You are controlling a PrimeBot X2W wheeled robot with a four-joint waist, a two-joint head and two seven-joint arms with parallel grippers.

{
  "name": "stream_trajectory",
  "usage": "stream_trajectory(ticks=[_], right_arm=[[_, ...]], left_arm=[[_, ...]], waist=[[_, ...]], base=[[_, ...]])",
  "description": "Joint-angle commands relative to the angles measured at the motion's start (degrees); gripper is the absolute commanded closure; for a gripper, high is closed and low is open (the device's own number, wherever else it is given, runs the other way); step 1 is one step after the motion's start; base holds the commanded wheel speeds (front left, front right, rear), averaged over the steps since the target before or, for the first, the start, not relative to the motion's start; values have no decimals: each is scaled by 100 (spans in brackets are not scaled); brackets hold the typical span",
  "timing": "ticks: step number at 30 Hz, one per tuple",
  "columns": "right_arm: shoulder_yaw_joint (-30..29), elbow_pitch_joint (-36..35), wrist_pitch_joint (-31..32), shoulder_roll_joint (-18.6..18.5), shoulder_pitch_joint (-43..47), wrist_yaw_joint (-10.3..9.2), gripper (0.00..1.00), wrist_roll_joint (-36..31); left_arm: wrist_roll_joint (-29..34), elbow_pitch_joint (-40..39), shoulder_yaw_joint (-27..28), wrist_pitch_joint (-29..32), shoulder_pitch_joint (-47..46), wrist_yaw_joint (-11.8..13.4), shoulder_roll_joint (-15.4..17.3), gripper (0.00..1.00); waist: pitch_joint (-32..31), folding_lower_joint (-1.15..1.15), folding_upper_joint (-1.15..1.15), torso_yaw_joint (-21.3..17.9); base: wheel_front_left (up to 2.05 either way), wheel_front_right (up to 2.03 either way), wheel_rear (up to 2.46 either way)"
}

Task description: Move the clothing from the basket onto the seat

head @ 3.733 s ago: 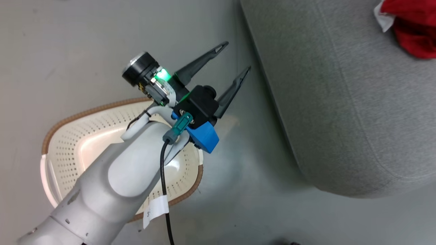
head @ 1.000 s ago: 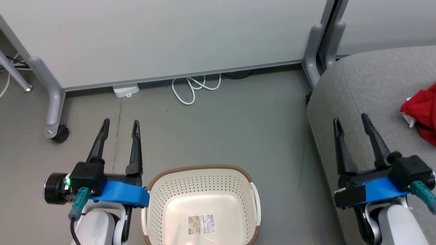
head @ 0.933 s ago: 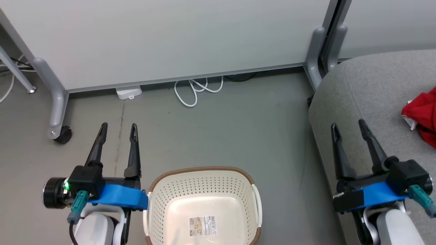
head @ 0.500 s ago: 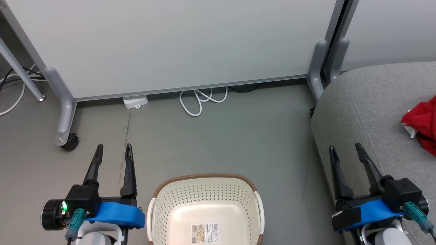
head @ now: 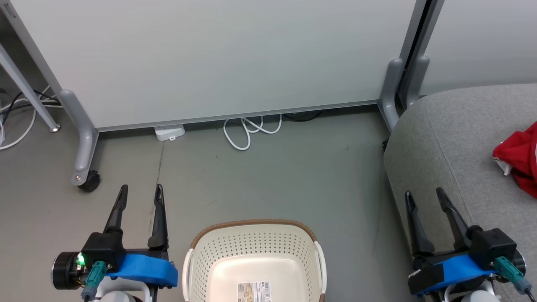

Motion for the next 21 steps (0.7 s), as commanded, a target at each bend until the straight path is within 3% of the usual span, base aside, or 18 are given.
stream_trajectory(ticks=[1, 6, 21], right_arm=[[1, 1, 0, 0, 1, 0, 100, 0], [-10, 230, 55, 8, 44, 0, 100, 79], [-125, 212, 503, 7, -26, 0, 100, 1871]], left_arm=[[0, 0, 5, 0, 0, -3, -1, 100], [-87, 235, 33, 67, 134, -10, -27, 100], [-1913, 158, 196, 517, 61, -48, -32, 100]], waist=[[-3, 0, -1, 0], [-10, 0, -1, 0], [-33, 0, -1, -4]], base=[[0, 0, 0], [0, 0, 0], [0, 0, 0]])
